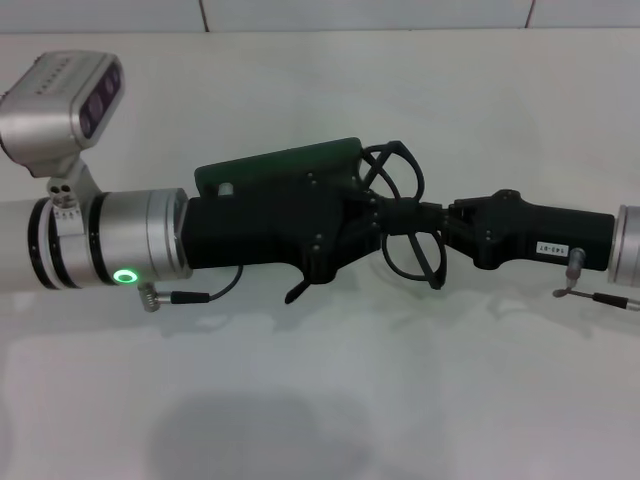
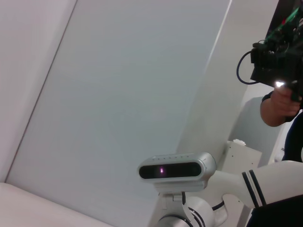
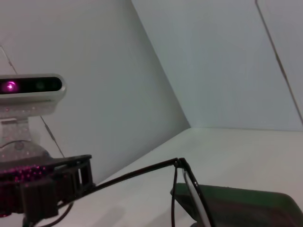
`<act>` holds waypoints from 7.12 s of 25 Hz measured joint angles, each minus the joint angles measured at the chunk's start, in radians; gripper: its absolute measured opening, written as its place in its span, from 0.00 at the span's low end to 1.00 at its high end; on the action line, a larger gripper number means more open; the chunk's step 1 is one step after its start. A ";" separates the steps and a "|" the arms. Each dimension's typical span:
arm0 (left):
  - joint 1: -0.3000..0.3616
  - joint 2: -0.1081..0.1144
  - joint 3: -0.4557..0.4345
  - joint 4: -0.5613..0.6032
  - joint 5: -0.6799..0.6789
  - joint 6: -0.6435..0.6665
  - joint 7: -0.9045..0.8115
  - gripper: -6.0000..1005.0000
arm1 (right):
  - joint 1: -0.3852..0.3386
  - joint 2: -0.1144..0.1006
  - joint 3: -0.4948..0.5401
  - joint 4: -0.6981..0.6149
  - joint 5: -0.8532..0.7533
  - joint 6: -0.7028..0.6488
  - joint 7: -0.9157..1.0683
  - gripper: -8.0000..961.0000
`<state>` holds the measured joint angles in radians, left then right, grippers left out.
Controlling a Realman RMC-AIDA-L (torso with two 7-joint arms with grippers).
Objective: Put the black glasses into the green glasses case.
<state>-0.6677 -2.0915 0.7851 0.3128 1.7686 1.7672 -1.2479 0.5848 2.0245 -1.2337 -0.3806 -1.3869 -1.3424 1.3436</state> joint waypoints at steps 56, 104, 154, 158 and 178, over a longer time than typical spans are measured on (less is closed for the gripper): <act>-0.069 -0.012 0.028 -0.109 -0.002 -0.063 0.024 0.01 | 0.081 0.003 -0.004 -0.008 0.099 -0.159 -0.003 0.04; 0.295 0.076 0.019 0.150 0.103 -0.116 -0.099 0.01 | 0.150 -0.001 -0.302 -0.481 -0.321 0.302 -0.094 0.04; 0.275 0.073 0.028 0.160 0.104 -0.101 -0.116 0.01 | 0.229 0.003 -0.655 -0.418 -0.204 0.658 -0.040 0.22; 0.275 0.073 0.028 0.159 0.104 -0.101 -0.116 0.01 | 0.221 0.003 -0.652 -0.421 -0.195 0.653 -0.039 0.30; 0.210 0.064 -0.036 0.152 0.099 -0.284 -0.141 0.01 | -0.131 -0.018 0.142 -0.260 -0.174 -0.095 -0.180 0.33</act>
<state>-0.4582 -2.0277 0.7496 0.4648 1.8672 1.4828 -1.3892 0.4535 2.0060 -1.0922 -0.6406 -1.5607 -1.4376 1.1635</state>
